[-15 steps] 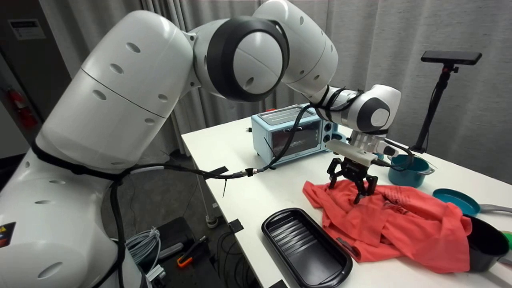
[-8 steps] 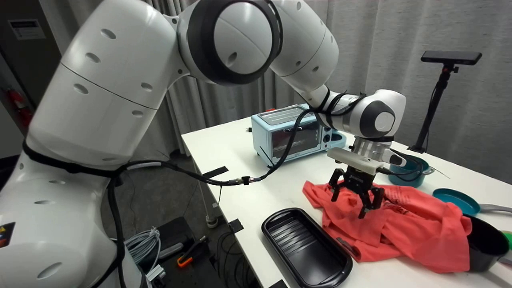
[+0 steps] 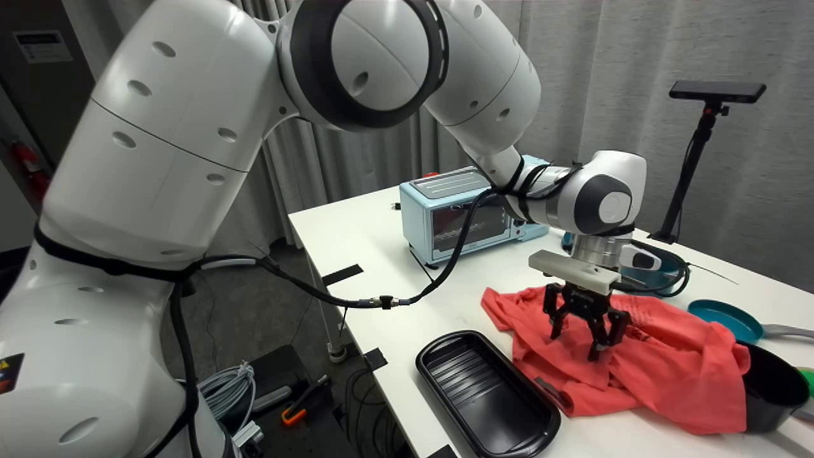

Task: Unfold the shirt

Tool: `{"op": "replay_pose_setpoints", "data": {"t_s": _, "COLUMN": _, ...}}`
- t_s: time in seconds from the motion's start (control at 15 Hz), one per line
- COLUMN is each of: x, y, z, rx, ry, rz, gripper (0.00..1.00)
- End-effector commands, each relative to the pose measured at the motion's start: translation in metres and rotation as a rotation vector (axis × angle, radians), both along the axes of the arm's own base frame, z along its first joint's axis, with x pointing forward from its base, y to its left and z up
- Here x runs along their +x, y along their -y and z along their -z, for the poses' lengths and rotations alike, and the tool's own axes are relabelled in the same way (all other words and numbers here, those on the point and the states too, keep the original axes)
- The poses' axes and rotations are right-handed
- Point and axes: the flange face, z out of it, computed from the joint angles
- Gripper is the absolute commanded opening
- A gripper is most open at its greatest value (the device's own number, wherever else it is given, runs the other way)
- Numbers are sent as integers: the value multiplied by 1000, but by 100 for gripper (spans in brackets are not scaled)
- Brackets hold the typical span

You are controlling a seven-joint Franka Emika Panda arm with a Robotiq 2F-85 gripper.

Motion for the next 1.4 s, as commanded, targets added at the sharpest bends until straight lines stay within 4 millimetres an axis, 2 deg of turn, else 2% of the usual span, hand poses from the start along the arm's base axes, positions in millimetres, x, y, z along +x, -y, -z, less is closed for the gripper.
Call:
{"op": "replay_pose_setpoints", "data": {"t_s": 0.0, "x": 6, "y": -3, "z": -6, "rx": -18, "ry": 60, "rz": -10, "gripper": 46}}
{"op": "replay_pose_setpoints", "data": {"t_s": 0.4, "x": 9, "y": -8, "z": -10, "rx": -16, "ry": 96, "rz": -19, "gripper": 1}}
{"op": "replay_pose_setpoints", "data": {"t_s": 0.67, "x": 7, "y": -20, "z": -17, "rx": -10, "ry": 117, "rz": -40, "gripper": 1}}
{"op": "replay_pose_setpoints", "data": {"t_s": 0.87, "x": 5, "y": -44, "z": -37, "rx": -7, "ry": 175, "rz": -88, "gripper": 1}}
{"op": "replay_pose_setpoints", "data": {"t_s": 1.33, "x": 1, "y": -141, "z": -112, "rx": 36, "ry": 396, "rz": -281, "gripper": 1}}
